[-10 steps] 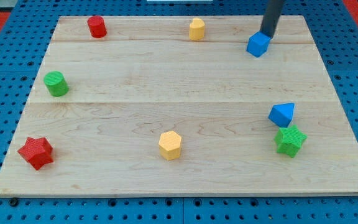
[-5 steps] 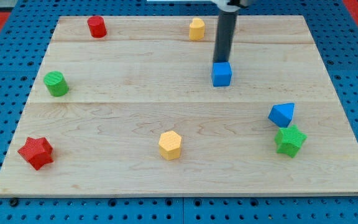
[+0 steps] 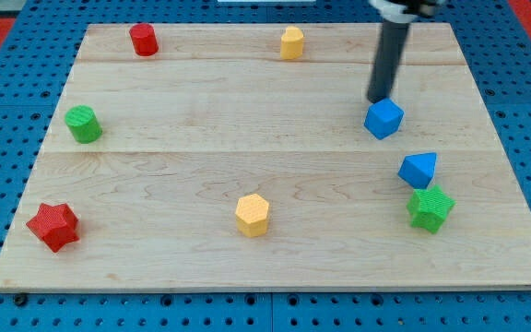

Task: Place the cube above the triangle

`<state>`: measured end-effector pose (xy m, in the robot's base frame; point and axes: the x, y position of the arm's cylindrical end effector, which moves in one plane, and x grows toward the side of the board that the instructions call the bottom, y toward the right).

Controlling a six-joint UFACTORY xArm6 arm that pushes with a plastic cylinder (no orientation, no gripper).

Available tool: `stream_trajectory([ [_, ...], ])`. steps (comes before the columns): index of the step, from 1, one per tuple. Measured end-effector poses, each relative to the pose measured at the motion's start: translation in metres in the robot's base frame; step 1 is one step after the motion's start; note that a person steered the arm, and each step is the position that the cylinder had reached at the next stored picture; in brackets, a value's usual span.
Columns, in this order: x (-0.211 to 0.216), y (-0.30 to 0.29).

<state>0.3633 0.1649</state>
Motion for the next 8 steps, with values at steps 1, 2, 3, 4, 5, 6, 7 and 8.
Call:
stream_trajectory([
  [1,0.02,-0.004],
  [2,0.024,-0.042],
  [3,0.039,-0.045],
  [4,0.05,-0.024],
  [5,0.05,-0.01],
  [6,0.007,-0.026],
  [7,0.065,-0.079],
  [8,0.072,-0.055],
])
